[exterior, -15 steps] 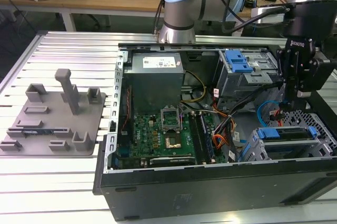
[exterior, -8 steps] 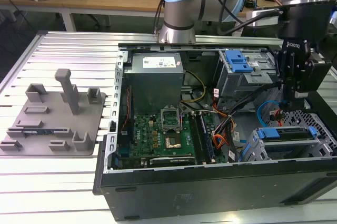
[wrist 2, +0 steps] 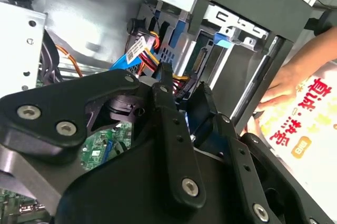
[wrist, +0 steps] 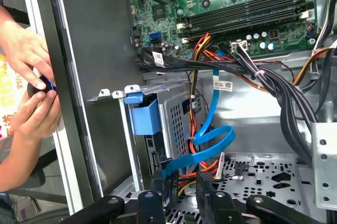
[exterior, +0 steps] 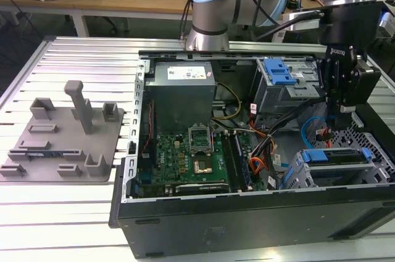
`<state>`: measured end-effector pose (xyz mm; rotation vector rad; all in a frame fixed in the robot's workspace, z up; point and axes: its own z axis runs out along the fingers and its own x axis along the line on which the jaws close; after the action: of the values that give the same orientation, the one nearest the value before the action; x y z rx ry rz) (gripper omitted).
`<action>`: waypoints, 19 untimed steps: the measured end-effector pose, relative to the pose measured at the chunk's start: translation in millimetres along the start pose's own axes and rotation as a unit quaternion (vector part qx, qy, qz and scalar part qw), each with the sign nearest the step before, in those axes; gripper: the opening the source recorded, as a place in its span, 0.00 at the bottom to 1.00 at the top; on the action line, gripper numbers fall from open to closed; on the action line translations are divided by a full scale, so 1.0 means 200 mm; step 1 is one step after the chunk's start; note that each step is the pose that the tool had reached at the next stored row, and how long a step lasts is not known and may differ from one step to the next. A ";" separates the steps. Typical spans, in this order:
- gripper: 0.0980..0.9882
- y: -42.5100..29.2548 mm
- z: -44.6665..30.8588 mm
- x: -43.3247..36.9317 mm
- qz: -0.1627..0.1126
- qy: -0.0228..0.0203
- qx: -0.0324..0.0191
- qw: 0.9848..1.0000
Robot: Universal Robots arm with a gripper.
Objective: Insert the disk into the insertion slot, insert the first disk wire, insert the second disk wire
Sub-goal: 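Insert the first disk wire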
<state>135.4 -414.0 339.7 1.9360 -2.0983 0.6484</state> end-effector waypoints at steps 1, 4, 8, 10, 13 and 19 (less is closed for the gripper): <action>0.31 0.000 0.000 -0.003 0.000 0.001 0.000 1.000; 0.31 0.002 0.007 -0.006 -0.001 0.002 0.001 1.000; 0.31 0.006 0.015 -0.010 -0.002 0.002 0.001 1.000; 0.30 0.008 0.016 -0.011 -0.002 0.002 0.001 1.000; 0.22 0.010 0.018 -0.012 -0.003 0.003 0.002 1.000; 0.15 0.009 0.021 -0.014 -0.003 0.004 0.002 1.000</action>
<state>134.7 -413.4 334.4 1.9383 -2.0860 0.6593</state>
